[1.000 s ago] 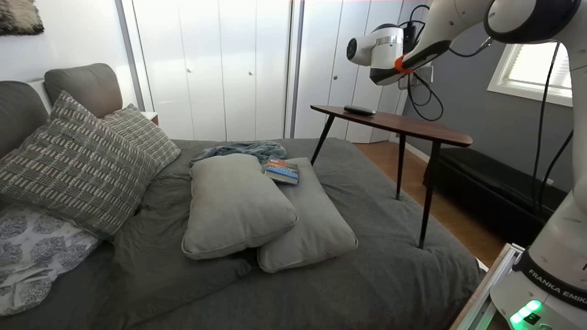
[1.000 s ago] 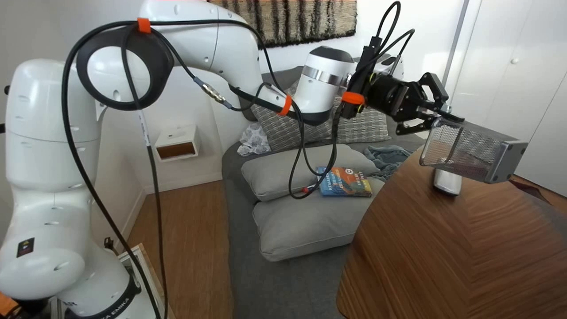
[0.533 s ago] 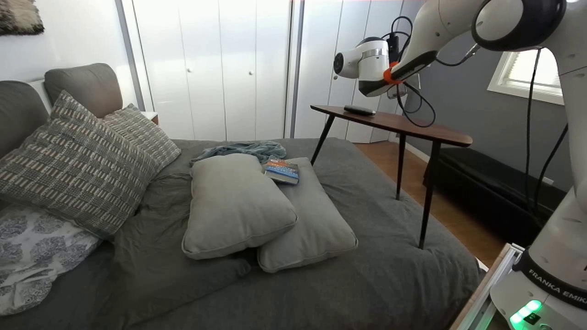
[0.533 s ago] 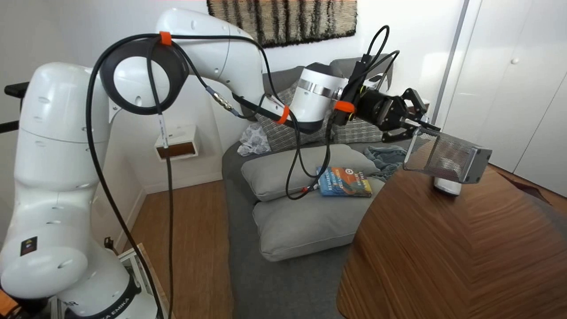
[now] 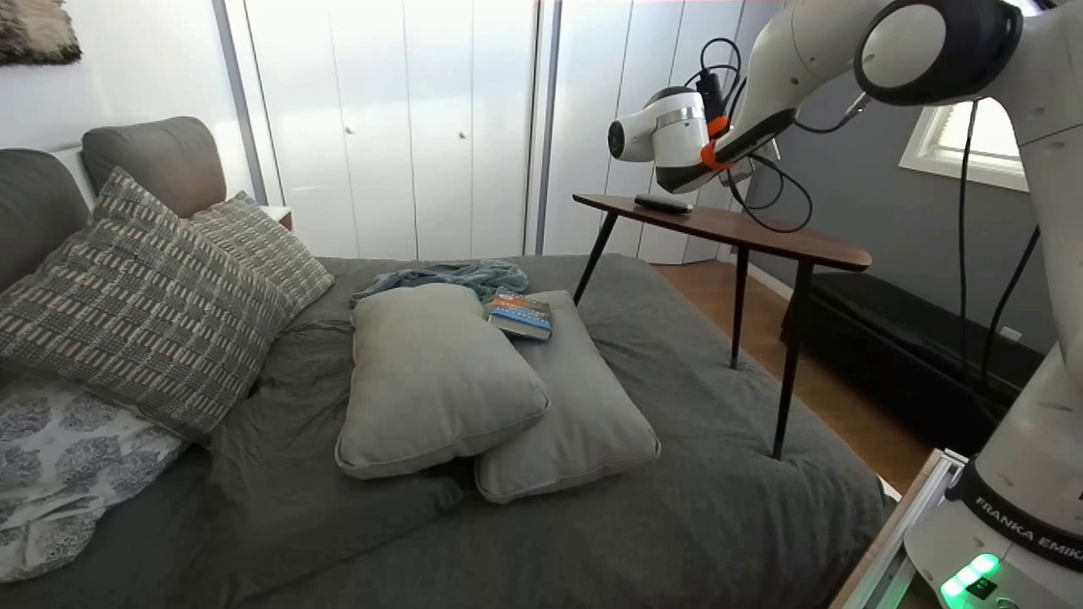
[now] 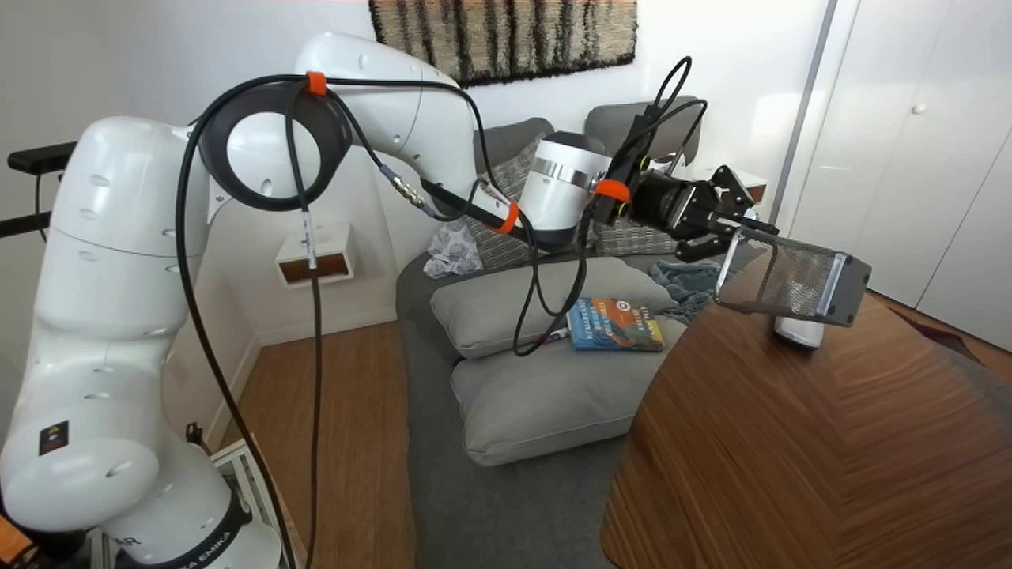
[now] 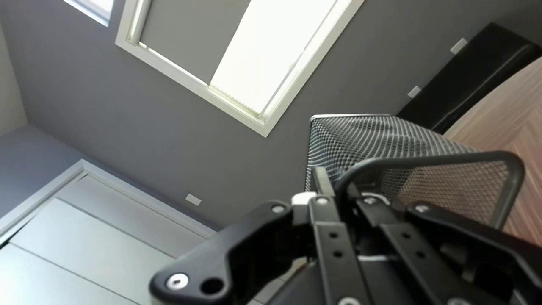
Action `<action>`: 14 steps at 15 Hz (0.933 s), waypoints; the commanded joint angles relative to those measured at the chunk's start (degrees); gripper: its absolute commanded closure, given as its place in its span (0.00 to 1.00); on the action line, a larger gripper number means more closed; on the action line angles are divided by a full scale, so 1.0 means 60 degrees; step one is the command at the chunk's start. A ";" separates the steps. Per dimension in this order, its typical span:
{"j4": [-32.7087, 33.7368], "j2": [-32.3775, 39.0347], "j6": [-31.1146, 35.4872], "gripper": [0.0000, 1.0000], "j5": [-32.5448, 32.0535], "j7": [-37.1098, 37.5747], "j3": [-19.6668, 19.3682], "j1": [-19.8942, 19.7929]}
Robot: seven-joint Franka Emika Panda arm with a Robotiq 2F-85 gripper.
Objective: Take the eraser out of the penholder
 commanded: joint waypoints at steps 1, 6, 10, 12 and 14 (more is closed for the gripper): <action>-0.0126 -0.0011 -0.0256 0.98 -0.0619 -0.0777 0.0025 -0.0008; -0.0384 -0.0085 -0.0233 0.98 -0.0922 -0.1758 0.0027 -0.0086; -0.0590 -0.0120 -0.0176 0.98 -0.1072 -0.2378 0.0038 -0.0151; -0.0765 -0.0194 -0.0073 0.98 -0.1163 -0.2875 0.0054 -0.0185; -0.0949 -0.0229 0.0003 0.98 -0.1379 -0.3388 0.0024 -0.0181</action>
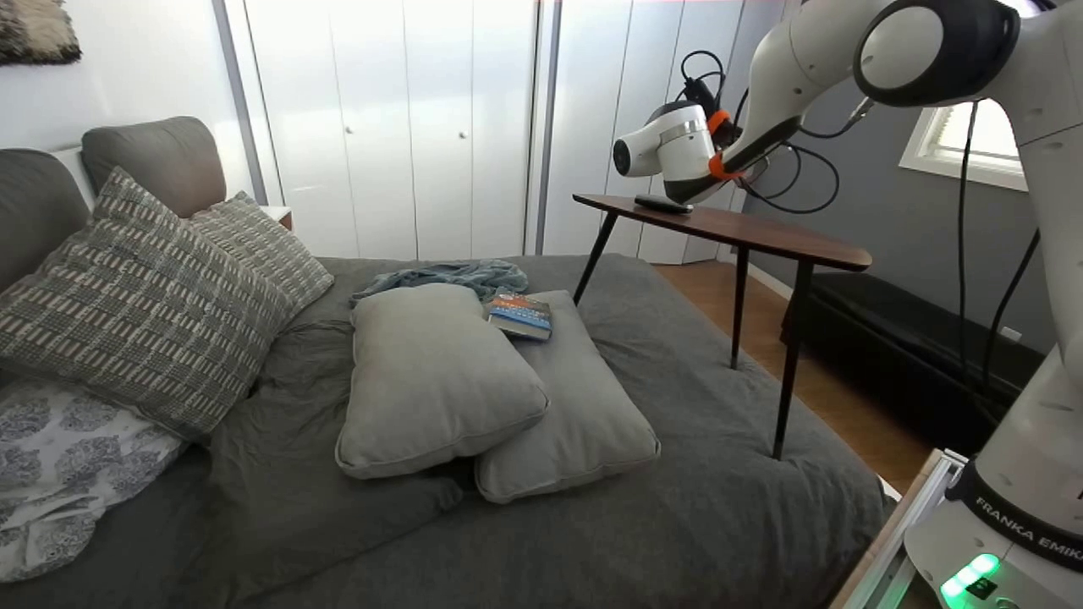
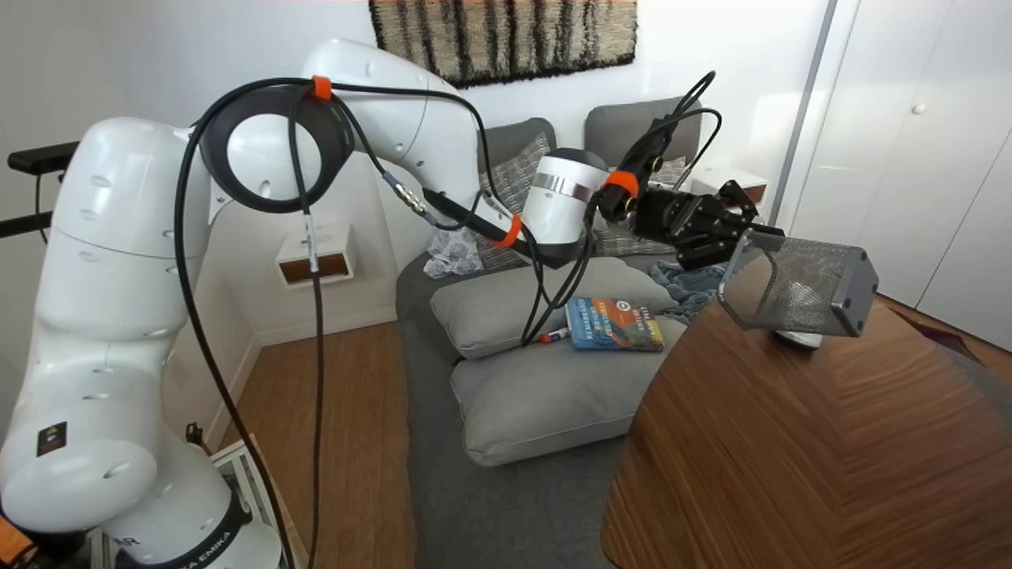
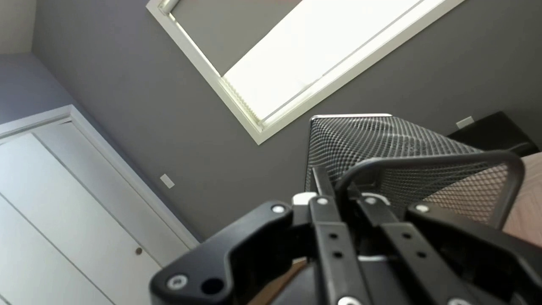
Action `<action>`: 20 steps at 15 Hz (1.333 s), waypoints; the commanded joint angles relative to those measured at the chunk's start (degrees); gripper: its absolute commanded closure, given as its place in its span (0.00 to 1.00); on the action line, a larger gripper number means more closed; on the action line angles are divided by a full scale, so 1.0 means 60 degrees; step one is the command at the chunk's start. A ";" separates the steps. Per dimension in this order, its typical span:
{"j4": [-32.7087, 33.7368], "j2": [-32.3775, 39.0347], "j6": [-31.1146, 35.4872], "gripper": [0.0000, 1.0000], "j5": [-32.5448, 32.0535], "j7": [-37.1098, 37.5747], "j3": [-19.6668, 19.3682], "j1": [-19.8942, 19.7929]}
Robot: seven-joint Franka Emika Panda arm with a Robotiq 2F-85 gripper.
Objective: Take the eraser out of the penholder
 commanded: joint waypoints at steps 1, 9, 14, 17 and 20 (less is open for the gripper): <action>-0.0499 -0.0259 0.0067 0.98 -0.0686 -0.1006 0.0002 -0.0048; 0.0044 -0.0317 -0.0198 0.98 -0.0027 0.0262 0.0201 -0.0440; 0.0780 -0.0688 -0.0319 0.98 0.1782 0.0659 0.0464 -0.0677; 0.1359 -0.0925 -0.0438 0.98 0.2851 0.0862 0.0565 -0.0644; 0.1885 -0.1140 -0.0393 0.98 0.3739 0.1311 0.0633 -0.0616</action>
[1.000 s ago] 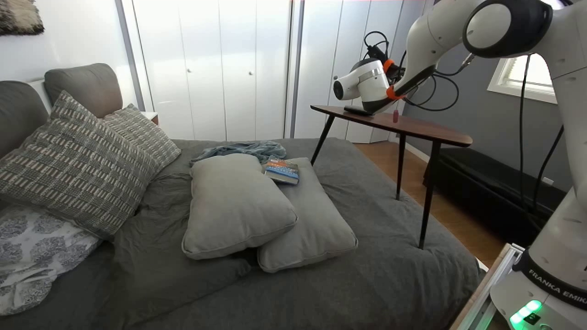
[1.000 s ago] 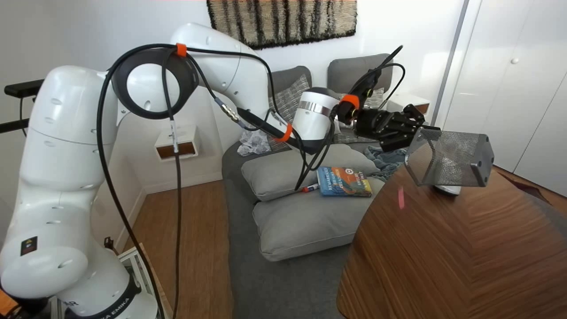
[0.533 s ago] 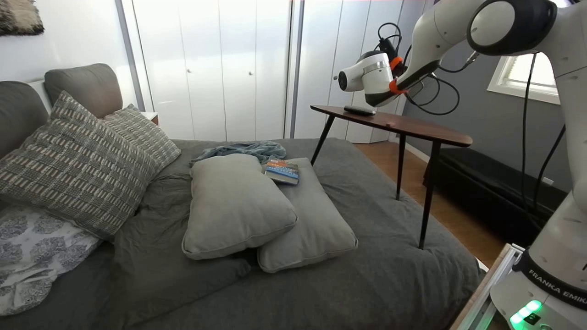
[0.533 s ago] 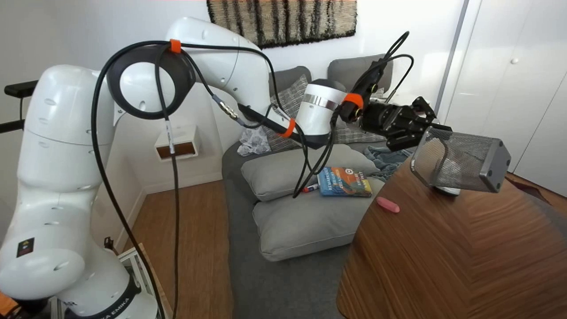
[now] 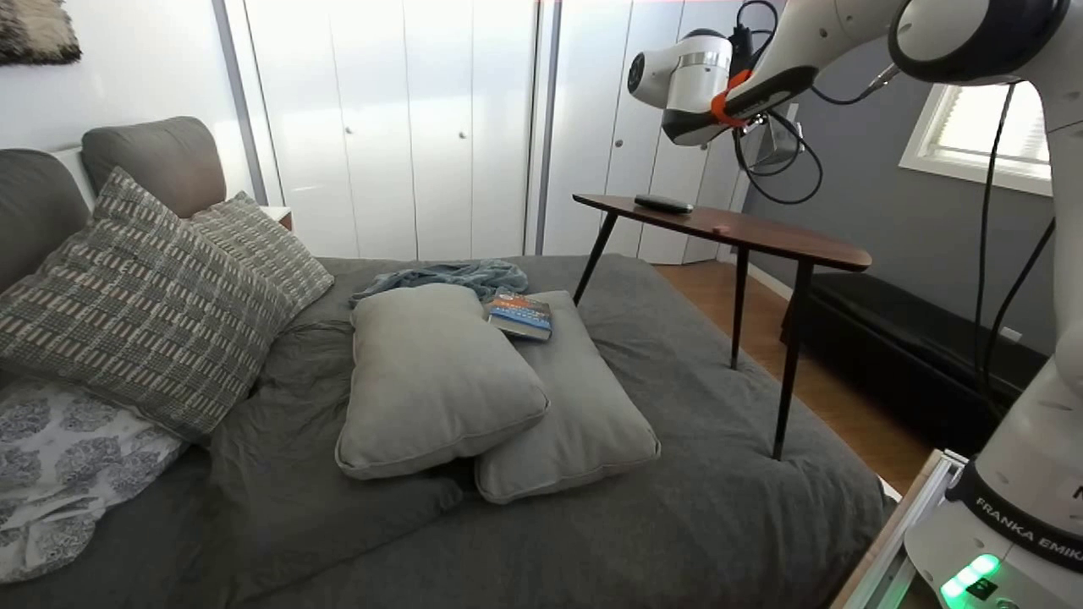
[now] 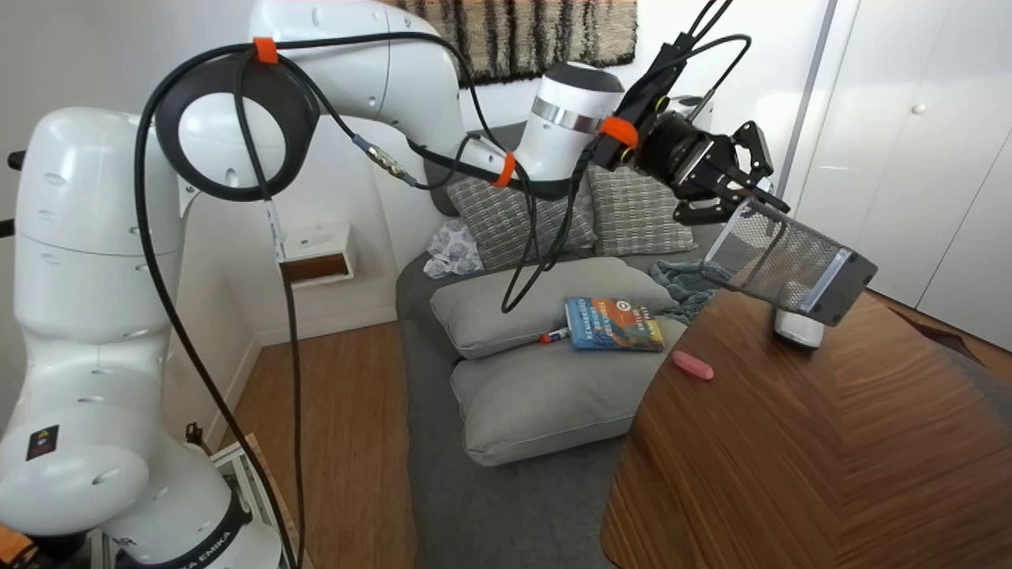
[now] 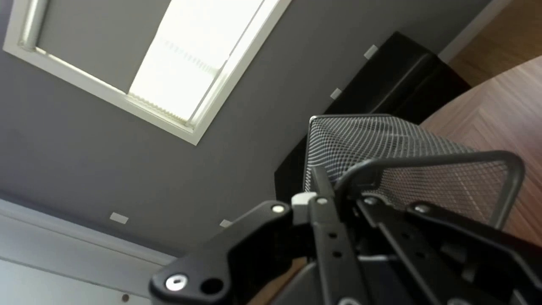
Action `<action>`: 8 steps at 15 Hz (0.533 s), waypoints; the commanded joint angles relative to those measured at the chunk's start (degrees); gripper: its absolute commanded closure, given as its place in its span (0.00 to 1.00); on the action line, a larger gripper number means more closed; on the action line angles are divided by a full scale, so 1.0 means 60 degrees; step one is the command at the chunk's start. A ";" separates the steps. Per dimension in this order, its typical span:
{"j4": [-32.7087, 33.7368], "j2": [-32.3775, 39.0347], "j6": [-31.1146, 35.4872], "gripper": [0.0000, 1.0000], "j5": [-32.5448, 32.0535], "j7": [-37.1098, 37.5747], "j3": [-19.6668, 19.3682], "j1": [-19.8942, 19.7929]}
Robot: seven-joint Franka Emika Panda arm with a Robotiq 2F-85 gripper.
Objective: Take the eraser out of the penholder
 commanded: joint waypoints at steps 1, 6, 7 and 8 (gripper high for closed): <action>0.0645 -0.0256 -0.0110 0.98 0.1154 0.0596 0.0204 -0.0074; 0.1012 -0.0491 0.0087 0.98 0.2683 0.1876 0.0162 -0.0147; 0.1011 -0.0555 0.0132 0.98 0.2988 0.2177 0.0143 -0.0168; 0.1087 -0.0585 -0.0013 0.98 0.3410 0.2350 0.0128 -0.0196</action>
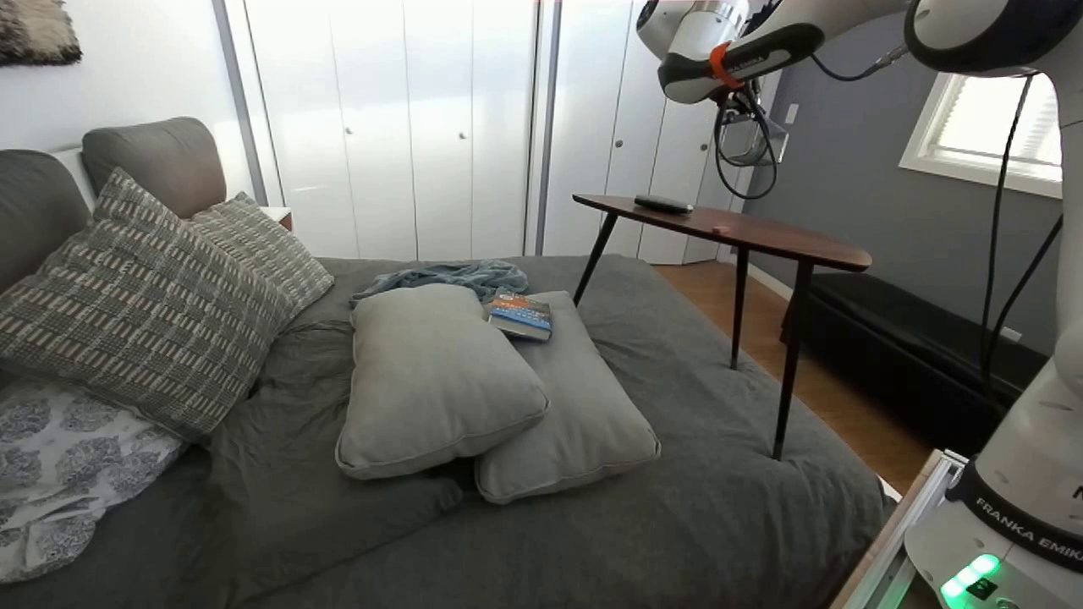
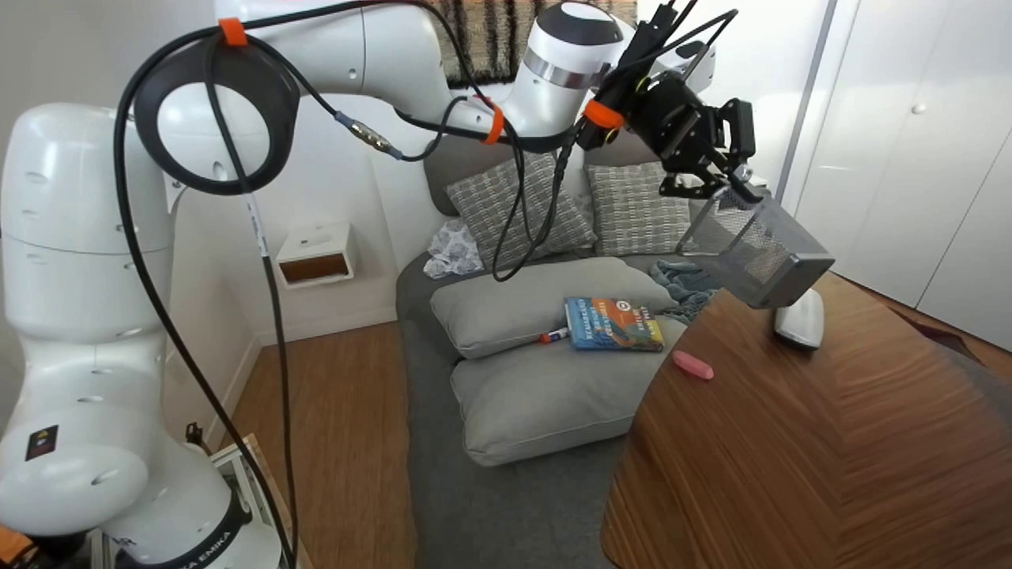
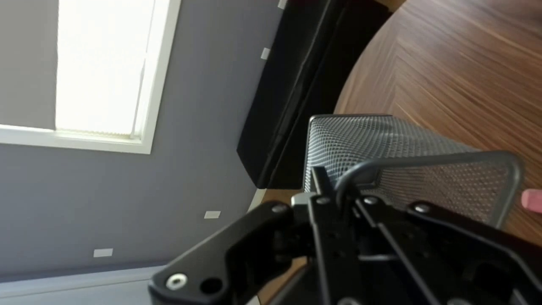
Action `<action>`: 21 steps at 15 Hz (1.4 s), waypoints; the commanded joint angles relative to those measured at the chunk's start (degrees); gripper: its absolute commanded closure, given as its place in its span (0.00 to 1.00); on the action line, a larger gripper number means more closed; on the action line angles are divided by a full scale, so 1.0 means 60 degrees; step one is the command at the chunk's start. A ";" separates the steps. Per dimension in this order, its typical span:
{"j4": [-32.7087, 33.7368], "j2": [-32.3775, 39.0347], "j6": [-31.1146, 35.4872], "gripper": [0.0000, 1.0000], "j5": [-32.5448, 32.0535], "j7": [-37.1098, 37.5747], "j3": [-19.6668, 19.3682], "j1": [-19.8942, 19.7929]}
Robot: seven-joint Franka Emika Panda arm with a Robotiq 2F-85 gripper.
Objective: Take the eraser out of the penholder
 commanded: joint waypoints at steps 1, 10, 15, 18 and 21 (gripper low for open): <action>0.0192 -0.0246 -0.0077 0.98 0.1375 0.0802 0.0015 -0.0180; -0.1727 -0.1556 0.3416 0.98 0.2312 0.4070 -0.0489 -0.0471; -0.3169 -0.2361 0.5358 0.98 0.2337 0.6286 -0.0942 -0.0533; -0.3927 -0.2755 0.6473 0.98 0.2010 0.7785 -0.1216 -0.0516; -0.3369 -0.2299 0.6138 0.93 0.2195 0.7341 -0.1247 -0.0500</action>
